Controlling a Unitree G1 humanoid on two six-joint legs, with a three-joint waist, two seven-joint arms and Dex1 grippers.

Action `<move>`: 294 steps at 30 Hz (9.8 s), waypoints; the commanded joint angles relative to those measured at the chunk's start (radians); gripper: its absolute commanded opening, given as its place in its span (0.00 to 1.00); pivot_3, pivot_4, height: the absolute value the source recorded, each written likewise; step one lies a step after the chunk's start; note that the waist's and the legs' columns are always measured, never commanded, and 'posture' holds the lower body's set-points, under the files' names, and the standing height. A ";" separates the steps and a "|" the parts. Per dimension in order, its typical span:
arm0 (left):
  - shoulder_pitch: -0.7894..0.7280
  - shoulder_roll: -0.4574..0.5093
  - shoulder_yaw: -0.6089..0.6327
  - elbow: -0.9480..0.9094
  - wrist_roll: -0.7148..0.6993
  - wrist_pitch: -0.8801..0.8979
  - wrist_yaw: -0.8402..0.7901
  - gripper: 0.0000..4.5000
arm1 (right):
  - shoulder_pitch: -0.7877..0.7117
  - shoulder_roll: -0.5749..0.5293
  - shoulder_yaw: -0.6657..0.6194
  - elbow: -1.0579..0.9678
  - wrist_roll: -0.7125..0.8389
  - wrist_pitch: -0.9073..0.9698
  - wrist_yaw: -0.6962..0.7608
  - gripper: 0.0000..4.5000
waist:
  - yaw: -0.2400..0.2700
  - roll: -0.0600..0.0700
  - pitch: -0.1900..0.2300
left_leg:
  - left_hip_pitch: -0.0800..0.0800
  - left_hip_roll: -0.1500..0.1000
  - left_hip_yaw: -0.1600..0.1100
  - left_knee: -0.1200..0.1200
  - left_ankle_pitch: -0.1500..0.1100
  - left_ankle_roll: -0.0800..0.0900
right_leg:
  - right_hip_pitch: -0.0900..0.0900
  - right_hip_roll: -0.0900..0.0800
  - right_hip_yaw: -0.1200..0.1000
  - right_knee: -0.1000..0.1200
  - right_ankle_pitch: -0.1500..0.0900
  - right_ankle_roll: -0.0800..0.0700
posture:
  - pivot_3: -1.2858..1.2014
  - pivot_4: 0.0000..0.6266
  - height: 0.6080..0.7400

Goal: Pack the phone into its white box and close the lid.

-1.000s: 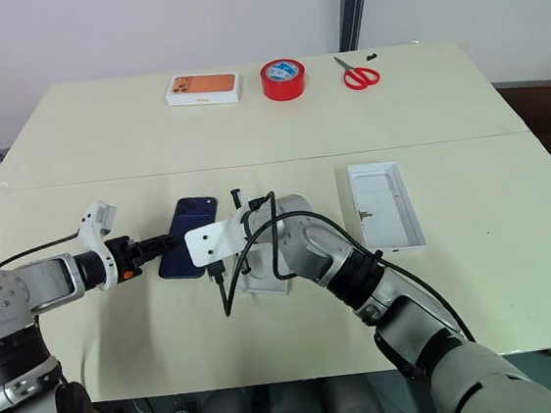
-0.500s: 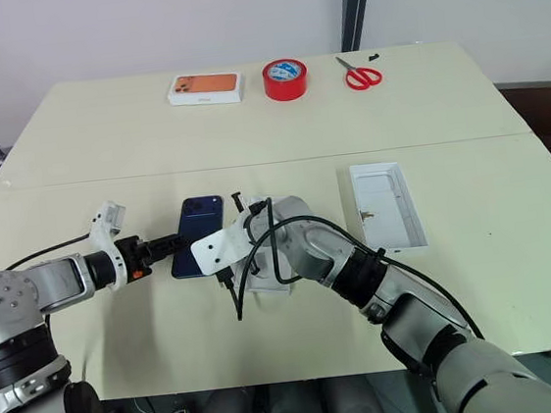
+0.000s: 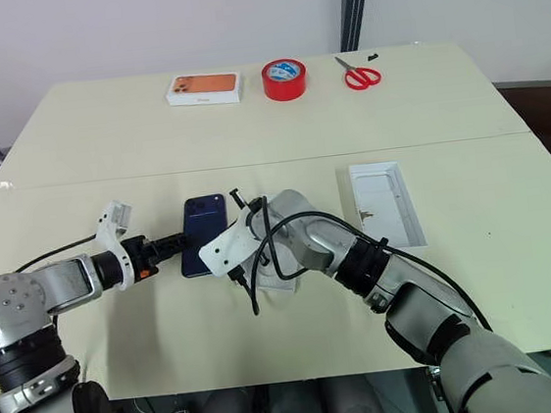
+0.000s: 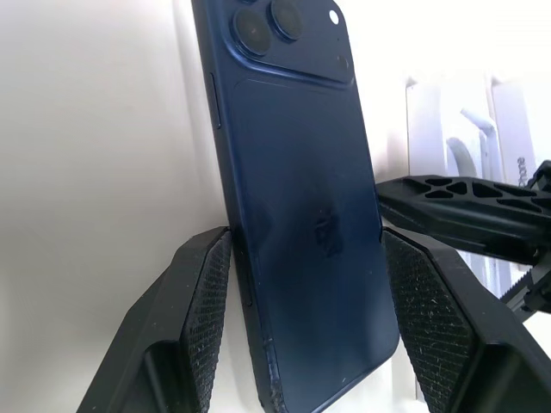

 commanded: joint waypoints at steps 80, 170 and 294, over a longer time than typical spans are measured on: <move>-0.068 -0.119 0.010 0.082 -0.258 0.009 0.231 0.64 | 0.077 0.051 -0.048 -0.043 0.005 0.019 0.008 0.00 | 0.014 -0.002 -0.001 | 0.007 0.000 0.000 0.000 0.000 0.000 | 0.009 0.000 -0.001 -0.003 0.000 0.000 | 0.52 0.24 1.00; -0.065 0.200 -0.511 -0.031 -0.977 -0.426 0.535 0.69 | 0.489 -0.461 -0.636 -0.552 0.887 0.491 0.058 0.00 | 0.030 -0.004 0.001 | 0.001 0.000 -0.001 0.000 -0.003 0.005 | 0.005 0.001 0.000 -0.004 0.000 0.000 | 0.52 0.24 1.00; -0.073 -0.058 -0.864 0.039 0.583 -1.164 -0.491 0.05 | 0.237 -0.652 -0.727 -0.523 2.157 1.136 -1.140 0.64 | 0.020 0.003 0.001 | 0.001 0.003 0.003 0.002 -0.008 0.017 | 0.008 0.004 0.001 -0.008 -0.001 0.001 | 0.52 0.24 1.00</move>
